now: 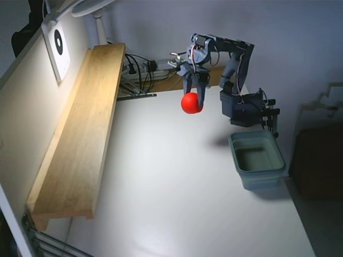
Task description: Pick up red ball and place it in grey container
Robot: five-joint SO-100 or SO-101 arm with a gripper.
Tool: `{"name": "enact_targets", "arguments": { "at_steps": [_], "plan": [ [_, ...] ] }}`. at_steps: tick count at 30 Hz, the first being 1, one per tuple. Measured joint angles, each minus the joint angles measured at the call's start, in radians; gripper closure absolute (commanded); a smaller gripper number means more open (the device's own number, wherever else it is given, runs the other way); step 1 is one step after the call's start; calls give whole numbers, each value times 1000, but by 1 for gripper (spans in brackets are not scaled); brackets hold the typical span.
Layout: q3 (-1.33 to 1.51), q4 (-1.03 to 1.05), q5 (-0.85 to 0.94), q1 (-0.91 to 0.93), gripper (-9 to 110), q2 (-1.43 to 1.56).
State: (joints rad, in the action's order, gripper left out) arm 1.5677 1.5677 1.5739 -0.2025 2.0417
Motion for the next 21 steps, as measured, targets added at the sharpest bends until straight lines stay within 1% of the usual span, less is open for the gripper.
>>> {"name": "enact_targets", "arguments": {
  "at_steps": [21],
  "plan": [
    [0,0,0,-612,78,0]
  ]
}}
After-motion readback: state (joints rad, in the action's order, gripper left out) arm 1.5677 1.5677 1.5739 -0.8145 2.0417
